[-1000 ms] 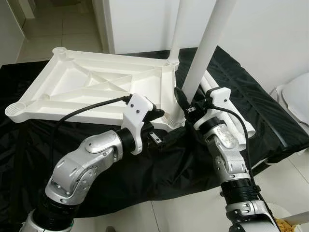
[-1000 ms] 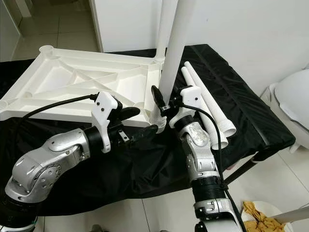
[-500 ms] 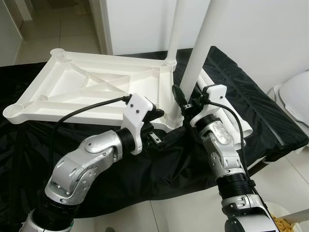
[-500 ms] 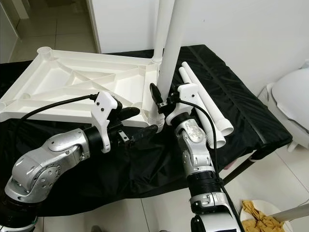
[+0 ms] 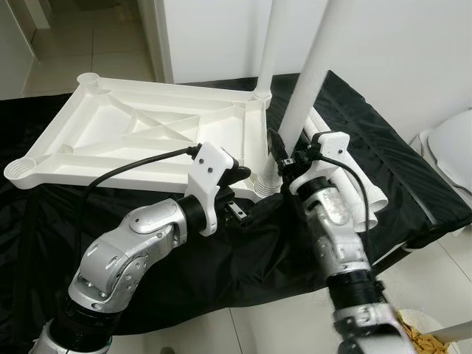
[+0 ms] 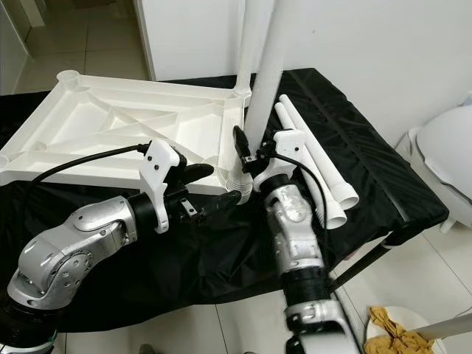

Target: Building children table

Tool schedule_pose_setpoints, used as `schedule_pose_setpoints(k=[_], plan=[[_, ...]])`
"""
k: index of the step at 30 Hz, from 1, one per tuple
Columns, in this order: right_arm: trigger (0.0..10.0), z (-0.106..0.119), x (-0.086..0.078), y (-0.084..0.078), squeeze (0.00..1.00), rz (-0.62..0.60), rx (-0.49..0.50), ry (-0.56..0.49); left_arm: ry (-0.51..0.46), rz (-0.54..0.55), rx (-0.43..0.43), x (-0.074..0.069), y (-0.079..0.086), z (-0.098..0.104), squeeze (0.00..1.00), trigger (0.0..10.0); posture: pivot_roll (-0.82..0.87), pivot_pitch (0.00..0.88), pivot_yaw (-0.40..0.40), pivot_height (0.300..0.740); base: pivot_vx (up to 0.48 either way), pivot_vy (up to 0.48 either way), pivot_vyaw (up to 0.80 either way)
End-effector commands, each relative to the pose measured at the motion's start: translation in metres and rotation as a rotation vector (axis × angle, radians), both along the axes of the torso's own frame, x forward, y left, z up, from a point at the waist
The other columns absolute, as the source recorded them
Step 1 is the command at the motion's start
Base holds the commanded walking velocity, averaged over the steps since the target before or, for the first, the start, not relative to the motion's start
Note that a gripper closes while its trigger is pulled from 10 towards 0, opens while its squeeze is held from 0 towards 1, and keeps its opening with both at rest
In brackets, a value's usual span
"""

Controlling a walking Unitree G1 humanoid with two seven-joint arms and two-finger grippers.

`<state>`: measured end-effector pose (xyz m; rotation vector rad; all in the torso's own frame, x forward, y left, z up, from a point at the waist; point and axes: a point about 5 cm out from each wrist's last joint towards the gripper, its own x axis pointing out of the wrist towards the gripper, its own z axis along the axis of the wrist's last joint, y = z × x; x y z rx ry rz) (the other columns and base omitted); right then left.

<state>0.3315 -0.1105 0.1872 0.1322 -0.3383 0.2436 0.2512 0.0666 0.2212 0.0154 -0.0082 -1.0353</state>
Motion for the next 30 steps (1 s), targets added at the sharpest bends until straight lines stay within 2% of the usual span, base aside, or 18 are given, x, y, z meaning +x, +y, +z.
schedule_pose_setpoints(k=[1, 6, 9, 15, 23, 30], plan=[[10.0, -0.058, -0.005, -0.008, 0.00, -0.104, -0.054, 0.280, -0.007, -0.036, 0.001, -0.002, -0.001, 0.003, 0.00, 10.0, -0.02, 0.089, -0.001, 0.740, 0.000, 0.000, 0.00], [10.0, -0.053, -0.006, -0.003, 0.00, -0.163, -0.037, 0.251, -0.007, -0.037, -0.001, -0.002, -0.002, 0.003, 0.00, 10.0, -0.01, 0.085, -0.007, 0.740, 0.000, 0.000, 0.00], [10.0, -0.050, -0.009, 0.007, 0.00, -0.187, -0.024, 0.235, -0.009, -0.034, -0.002, -0.003, -0.002, 0.003, 0.00, 10.0, -0.01, 0.081, -0.011, 0.740, 0.000, 0.000, 0.00], [10.0, -0.047, -0.019, 0.023, 0.00, -0.158, -0.040, 0.196, -0.013, -0.027, -0.005, -0.003, -0.002, 0.004, 0.00, 10.0, -0.01, 0.069, -0.022, 0.740, 0.000, 0.000, 0.00], [10.0, -0.046, -0.020, 0.019, 0.00, -0.194, -0.070, 0.182, -0.013, -0.027, -0.007, -0.003, -0.003, 0.003, 0.00, 10.0, -0.01, 0.064, -0.031, 0.740, 0.000, 0.000, 0.00], [10.0, -0.046, -0.026, 0.024, 0.00, -0.211, -0.076, 0.185, -0.013, -0.029, -0.009, -0.003, -0.004, 0.002, 0.00, 10.0, -0.01, 0.054, -0.039, 0.740, 0.000, 0.000, 0.00]])
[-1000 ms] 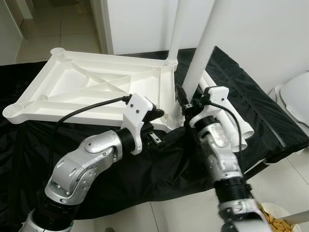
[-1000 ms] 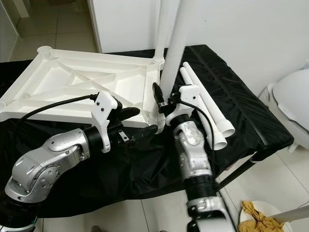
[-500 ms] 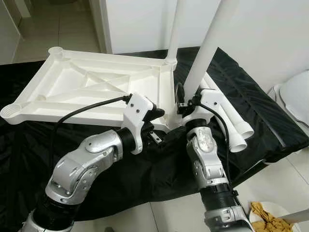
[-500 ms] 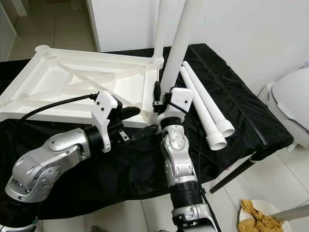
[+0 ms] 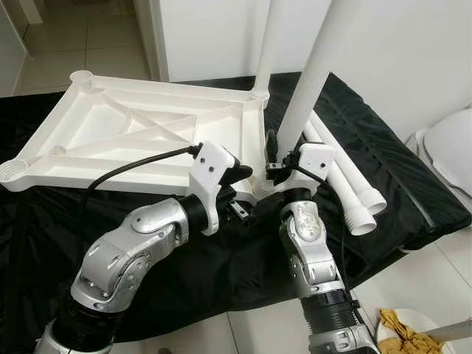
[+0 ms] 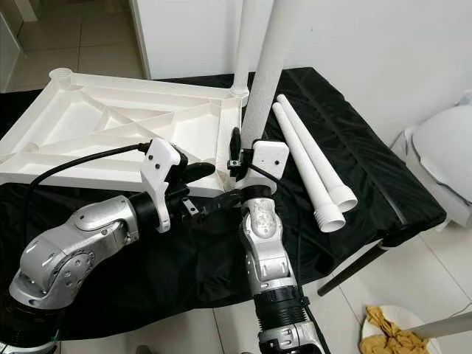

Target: Building children table

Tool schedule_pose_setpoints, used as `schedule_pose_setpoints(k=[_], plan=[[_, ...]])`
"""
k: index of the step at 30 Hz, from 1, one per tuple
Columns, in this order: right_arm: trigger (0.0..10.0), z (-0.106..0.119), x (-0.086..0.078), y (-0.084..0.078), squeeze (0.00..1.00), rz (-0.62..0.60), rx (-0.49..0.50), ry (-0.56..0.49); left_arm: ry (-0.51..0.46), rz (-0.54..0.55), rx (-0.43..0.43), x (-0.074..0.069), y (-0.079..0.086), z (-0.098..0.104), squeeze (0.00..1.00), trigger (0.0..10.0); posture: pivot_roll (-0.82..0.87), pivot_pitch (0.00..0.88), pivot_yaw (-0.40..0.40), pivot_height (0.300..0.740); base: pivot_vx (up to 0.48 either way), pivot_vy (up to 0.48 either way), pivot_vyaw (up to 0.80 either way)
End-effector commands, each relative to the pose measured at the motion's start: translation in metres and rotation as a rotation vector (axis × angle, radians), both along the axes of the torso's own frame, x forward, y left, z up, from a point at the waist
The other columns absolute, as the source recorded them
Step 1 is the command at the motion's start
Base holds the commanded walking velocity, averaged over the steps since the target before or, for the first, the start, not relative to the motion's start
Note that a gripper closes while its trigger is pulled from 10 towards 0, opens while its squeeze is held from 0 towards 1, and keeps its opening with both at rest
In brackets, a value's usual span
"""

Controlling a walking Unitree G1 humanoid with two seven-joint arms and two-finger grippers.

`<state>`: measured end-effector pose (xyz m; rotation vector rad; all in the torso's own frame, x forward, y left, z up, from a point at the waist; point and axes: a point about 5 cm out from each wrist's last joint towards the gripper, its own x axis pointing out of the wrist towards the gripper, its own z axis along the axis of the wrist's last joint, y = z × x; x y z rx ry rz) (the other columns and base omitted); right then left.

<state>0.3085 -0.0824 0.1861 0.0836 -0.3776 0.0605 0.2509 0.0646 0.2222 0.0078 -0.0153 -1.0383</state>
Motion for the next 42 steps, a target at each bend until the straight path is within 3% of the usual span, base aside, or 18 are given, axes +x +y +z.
schedule_pose_setpoints(k=[1, 9, 15, 21, 24, 28, 35, 36, 37, 38, 41, 42], plan=[[10.0, -0.045, -0.003, -0.004, 0.00, -0.025, -0.043, 0.220, -0.011, -0.026, 0.001, -0.003, -0.002, 0.001, 0.00, 10.0, -0.01, 0.054, -0.039, 0.740, 0.000, 0.000, 0.00], [10.0, -0.032, -0.001, -0.005, 0.00, -0.002, -0.036, 0.162, -0.012, -0.027, 0.000, -0.003, -0.003, 0.001, 0.00, 10.0, -0.01, 0.050, -0.042, 0.740, 0.000, 0.000, 0.00], [10.0, -0.040, 0.001, -0.010, 0.00, -0.017, -0.022, 0.214, -0.013, -0.026, -0.003, -0.003, -0.004, 0.001, 0.00, 10.0, -0.01, 0.052, -0.044, 0.740, 0.000, 0.000, 0.00], [10.0, -0.031, 0.011, -0.018, 0.00, 0.018, -0.178, 0.164, -0.014, -0.028, -0.004, -0.003, -0.005, 0.001, 0.00, 10.0, -0.02, 0.056, -0.042, 0.740, 0.000, 0.000, 0.00], [10.0, -0.030, 0.009, -0.017, 0.00, 0.063, -0.324, 0.102, -0.014, -0.028, -0.005, -0.003, -0.004, 0.001, 0.00, 10.0, -0.01, 0.061, -0.041, 0.740, 0.000, 0.000, 0.00], [10.0, -0.030, 0.006, -0.016, 0.00, 0.093, -0.396, 0.061, -0.014, -0.027, -0.006, -0.004, -0.004, 0.001, 0.00, 10.0, -0.01, 0.066, -0.040, 0.740, 0.000, 0.000, 0.00], [10.0, -0.037, 0.005, -0.021, 0.00, 0.099, -0.273, 0.135, -0.011, -0.017, -0.007, -0.003, -0.003, 0.001, 0.00, 10.0, -0.01, 0.077, -0.037, 0.740, 0.000, 0.000, 0.00], [10.0, -0.040, 0.005, -0.024, 0.00, 0.101, -0.177, 0.182, -0.011, -0.014, -0.008, -0.003, -0.002, 0.002, 0.00, 10.0, -0.01, 0.084, -0.032, 0.740, 0.000, 0.000, 0.00], [10.0, -0.040, 0.005, -0.024, 0.00, 0.101, -0.177, 0.182, -0.011, -0.014, -0.008, -0.003, -0.002, 0.002, 0.00, 10.0, -0.01, 0.084, -0.032, 0.740, 0.000, 0.000, 0.00], [10.0, -0.045, 0.009, -0.033, 0.00, 0.074, -0.043, 0.252, -0.011, -0.012, -0.008, -0.003, -0.001, 0.002, 0.00, 10.0, -0.01, 0.085, -0.031, 0.740, 0.000, 0.000, 0.00], [10.0, -0.045, 0.009, -0.033, 0.00, 0.074, -0.043, 0.252, -0.011, -0.012, -0.008, -0.003, -0.001, 0.002, 0.00, 10.0, -0.01, 0.085, -0.031, 0.740, 0.000, 0.000, 0.00], [10.0, -0.051, 0.012, -0.044, 0.00, 0.043, 0.096, 0.319, -0.011, -0.012, -0.009, -0.002, -0.001, 0.002, 0.00, 10.0, -0.02, 0.087, -0.023, 0.740, 0.000, 0.000, 0.00]])
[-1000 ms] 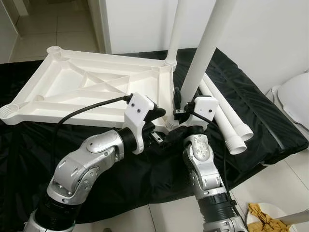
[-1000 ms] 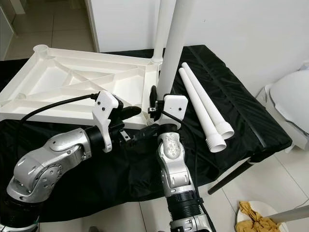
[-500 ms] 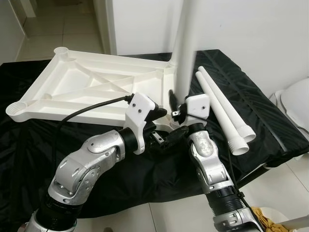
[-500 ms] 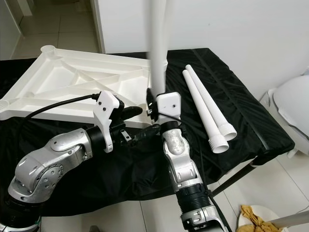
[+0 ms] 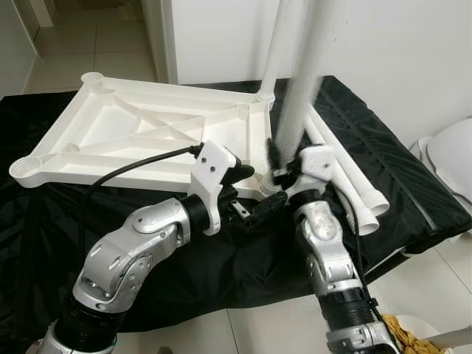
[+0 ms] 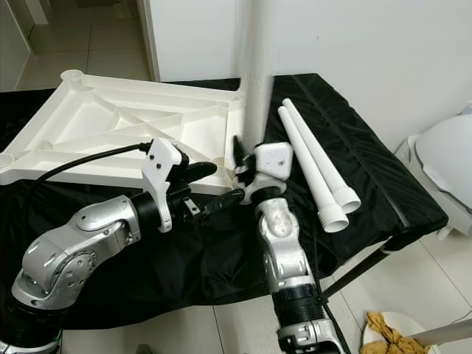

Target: Building children table

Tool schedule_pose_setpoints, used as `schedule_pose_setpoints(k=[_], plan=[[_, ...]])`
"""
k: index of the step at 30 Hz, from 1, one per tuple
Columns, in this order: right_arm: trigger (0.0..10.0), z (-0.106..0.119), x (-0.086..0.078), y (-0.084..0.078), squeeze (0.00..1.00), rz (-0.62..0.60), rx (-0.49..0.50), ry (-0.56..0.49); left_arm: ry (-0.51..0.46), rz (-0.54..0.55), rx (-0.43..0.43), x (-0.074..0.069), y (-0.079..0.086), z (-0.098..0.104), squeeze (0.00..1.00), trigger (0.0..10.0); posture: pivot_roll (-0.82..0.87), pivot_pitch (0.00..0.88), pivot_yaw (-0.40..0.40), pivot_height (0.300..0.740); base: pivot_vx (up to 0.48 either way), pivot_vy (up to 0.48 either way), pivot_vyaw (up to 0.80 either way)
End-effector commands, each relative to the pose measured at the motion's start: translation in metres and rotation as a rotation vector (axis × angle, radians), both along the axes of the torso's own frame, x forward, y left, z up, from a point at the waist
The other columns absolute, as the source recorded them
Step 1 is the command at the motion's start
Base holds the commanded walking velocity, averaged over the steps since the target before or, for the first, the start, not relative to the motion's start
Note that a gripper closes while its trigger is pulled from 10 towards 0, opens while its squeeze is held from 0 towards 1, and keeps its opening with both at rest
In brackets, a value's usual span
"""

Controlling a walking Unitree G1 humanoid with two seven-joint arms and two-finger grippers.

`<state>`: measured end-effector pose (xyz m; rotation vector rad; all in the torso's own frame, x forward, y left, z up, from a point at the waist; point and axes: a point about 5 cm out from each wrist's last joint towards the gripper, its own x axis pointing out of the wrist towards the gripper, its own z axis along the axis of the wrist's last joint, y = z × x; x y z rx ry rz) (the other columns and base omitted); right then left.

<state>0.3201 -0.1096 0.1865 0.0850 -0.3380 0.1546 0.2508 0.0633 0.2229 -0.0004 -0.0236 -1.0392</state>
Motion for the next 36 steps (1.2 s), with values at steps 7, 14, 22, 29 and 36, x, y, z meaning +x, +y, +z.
schedule_pose_setpoints(k=[7, 14, 22, 29, 36], plan=[[10.0, -0.059, 0.005, -0.032, 0.00, -0.115, 0.223, 0.356, -0.010, -0.020, 0.004, -0.001, -0.001, 0.003, 0.00, 10.0, -0.03, 0.090, -0.015, 0.740, 0.000, 0.000, 0.00], [10.0, -0.067, -0.005, -0.022, 0.00, -0.060, 0.117, 0.354, -0.011, -0.016, 0.004, 0.000, 0.000, 0.003, 0.00, 10.0, -0.02, 0.091, -0.015, 0.740, 0.000, 0.000, 0.00], [10.0, -0.071, 0.012, -0.018, 0.00, -0.028, 0.066, 0.514, -0.012, -0.012, 0.005, 0.000, 0.001, 0.003, 0.00, 10.0, -0.02, 0.090, -0.011, 0.740, 0.000, 0.000, 0.00], [10.0, -0.067, 0.023, -0.018, 0.00, 0.022, 0.047, 0.555, -0.017, 0.004, 0.007, 0.001, 0.003, 0.003, 0.00, 10.0, -0.01, 0.088, -0.022, 0.740, 0.000, 0.000, 0.00], [10.0, -0.030, 0.017, -0.001, 0.00, 0.149, 0.041, 0.304, -0.036, 0.059, -0.002, 0.011, 0.005, 0.006, 0.00, 10.0, -0.02, 0.081, -0.019, 0.740, 0.000, 0.000, 0.00]])
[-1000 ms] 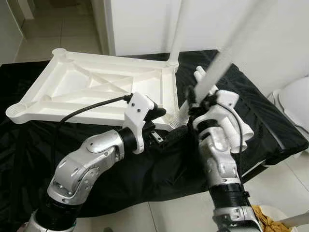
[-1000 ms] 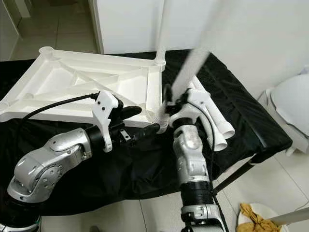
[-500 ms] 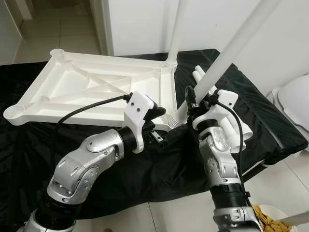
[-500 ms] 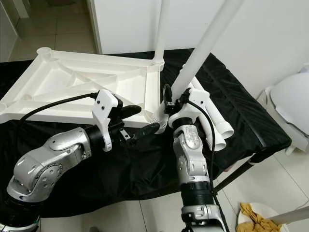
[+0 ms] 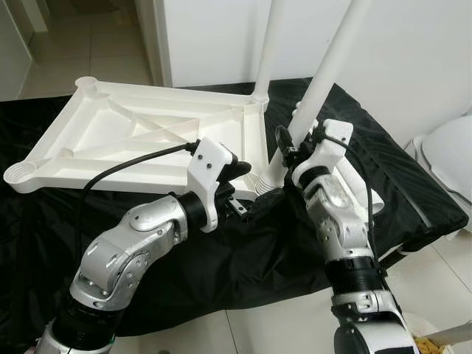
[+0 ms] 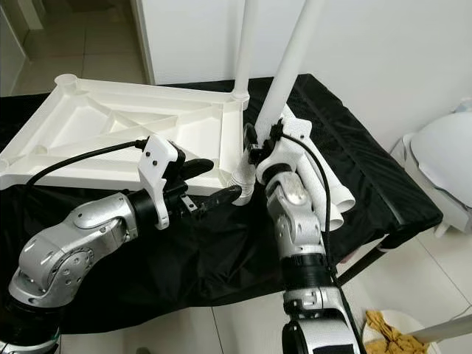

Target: Building children table

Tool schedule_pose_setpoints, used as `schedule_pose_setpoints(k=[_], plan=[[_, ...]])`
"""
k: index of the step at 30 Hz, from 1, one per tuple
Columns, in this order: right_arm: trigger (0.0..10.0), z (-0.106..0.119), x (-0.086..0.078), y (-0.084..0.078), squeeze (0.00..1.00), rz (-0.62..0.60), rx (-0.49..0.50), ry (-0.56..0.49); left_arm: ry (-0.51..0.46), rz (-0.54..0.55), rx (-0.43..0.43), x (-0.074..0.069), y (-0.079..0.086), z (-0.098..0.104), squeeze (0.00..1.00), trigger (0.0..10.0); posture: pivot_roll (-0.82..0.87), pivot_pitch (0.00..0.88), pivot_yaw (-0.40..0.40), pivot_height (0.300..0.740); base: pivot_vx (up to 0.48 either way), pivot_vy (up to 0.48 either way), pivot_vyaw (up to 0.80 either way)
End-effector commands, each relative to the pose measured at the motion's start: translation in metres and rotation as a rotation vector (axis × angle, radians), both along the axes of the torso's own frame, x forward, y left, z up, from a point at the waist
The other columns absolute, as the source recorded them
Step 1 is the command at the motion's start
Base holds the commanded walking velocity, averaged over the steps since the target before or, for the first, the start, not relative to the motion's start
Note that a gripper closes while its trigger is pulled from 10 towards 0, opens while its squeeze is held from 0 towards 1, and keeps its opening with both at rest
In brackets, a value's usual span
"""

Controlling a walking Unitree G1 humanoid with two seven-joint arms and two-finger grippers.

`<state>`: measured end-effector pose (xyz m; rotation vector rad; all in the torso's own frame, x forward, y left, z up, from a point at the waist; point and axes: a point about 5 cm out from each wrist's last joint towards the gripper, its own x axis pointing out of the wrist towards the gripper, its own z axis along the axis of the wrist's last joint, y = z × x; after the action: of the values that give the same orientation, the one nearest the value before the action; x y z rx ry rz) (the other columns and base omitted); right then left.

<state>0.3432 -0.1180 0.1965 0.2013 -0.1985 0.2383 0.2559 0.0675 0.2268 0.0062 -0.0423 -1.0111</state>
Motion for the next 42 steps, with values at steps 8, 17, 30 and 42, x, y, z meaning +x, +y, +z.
schedule_pose_setpoints(k=[8, 17, 30, 42], plan=[[10.0, 0.015, 0.003, 0.002, 0.00, 0.114, -0.034, -0.021, -0.056, 0.130, -0.027, 0.025, 0.005, 0.014, 0.00, 10.0, -0.02, 0.071, -0.021, 0.740, 0.000, 0.000, 0.00], [10.0, 0.040, 0.011, -0.010, 0.00, 0.146, -0.026, -0.078, -0.120, 0.182, -0.084, 0.035, 0.004, 0.035, 0.00, 10.0, -0.01, 0.047, -0.042, 0.740, 0.000, 0.000, 0.00], [10.0, 0.070, 0.014, -0.017, 0.00, 0.290, 0.136, -0.145, -0.147, 0.139, -0.135, 0.042, -0.004, 0.050, 0.00, 10.0, 0.00, 0.013, -0.054, 0.740, 0.000, 0.000, 0.00], [10.0, 0.047, 0.005, -0.007, 0.00, 0.567, -0.247, -0.075, -0.198, -0.050, -0.157, 0.033, -0.011, 0.074, 0.00, 10.0, 0.01, 0.000, -0.032, 0.740, 0.000, 0.000, 0.00]])
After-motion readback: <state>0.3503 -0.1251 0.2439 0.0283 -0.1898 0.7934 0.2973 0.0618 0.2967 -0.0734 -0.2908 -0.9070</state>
